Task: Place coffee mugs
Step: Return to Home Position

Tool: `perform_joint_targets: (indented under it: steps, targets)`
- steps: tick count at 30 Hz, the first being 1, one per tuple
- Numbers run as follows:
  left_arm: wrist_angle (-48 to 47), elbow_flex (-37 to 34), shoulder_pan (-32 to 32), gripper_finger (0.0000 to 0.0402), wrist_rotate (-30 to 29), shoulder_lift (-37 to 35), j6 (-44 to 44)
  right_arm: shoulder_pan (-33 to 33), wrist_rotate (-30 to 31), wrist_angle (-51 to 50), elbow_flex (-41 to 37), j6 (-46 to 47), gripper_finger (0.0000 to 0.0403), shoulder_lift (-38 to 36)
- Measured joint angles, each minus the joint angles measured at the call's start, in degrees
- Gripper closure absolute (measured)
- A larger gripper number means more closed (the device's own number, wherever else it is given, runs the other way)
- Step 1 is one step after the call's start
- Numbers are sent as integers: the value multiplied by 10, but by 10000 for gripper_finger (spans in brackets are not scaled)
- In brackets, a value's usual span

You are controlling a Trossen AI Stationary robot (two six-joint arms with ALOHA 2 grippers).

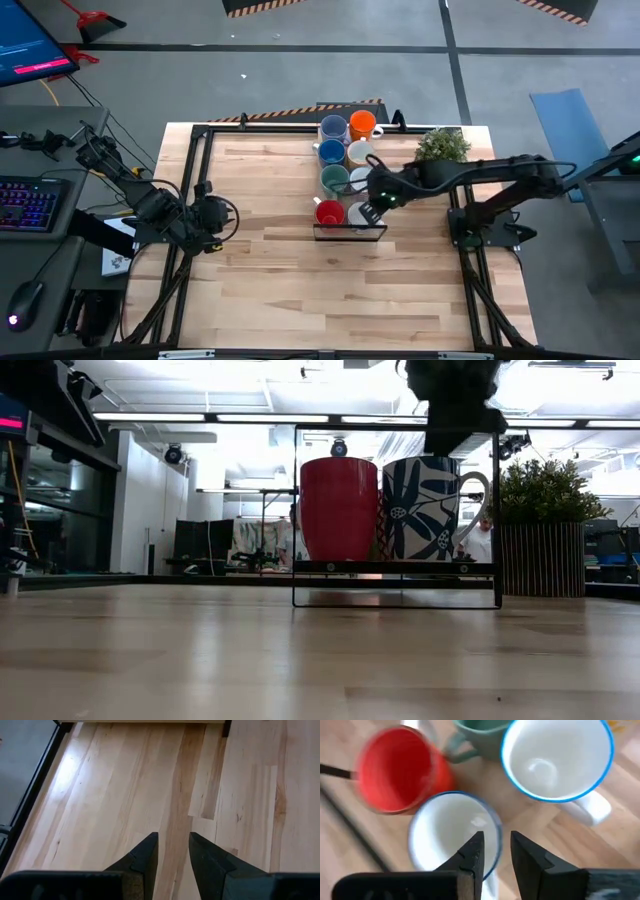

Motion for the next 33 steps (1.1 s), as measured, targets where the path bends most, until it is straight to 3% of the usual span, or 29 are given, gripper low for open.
perform_joint_targets:
  steps: [5,9,14,19,23,28,33]
  targets:
    - [2,0,0,303,29,0,11,4,-49,10,0,-11,328,-56]
    - [2,0,0,303,30,0,11,28,-47,11,0,-64,328,-98]
    - [2,0,0,303,30,0,11,96,51,11,0,-132,328,-143]
    - [2,0,0,303,30,0,11,195,214,15,0,-227,328,-155]
    - [2,0,0,303,30,0,12,236,300,29,-10,-233,329,-152]
    - [2,0,0,303,30,0,12,244,287,178,-134,-247,329,-177]
    - [2,0,0,303,30,0,12,228,209,360,-278,-285,329,-223]
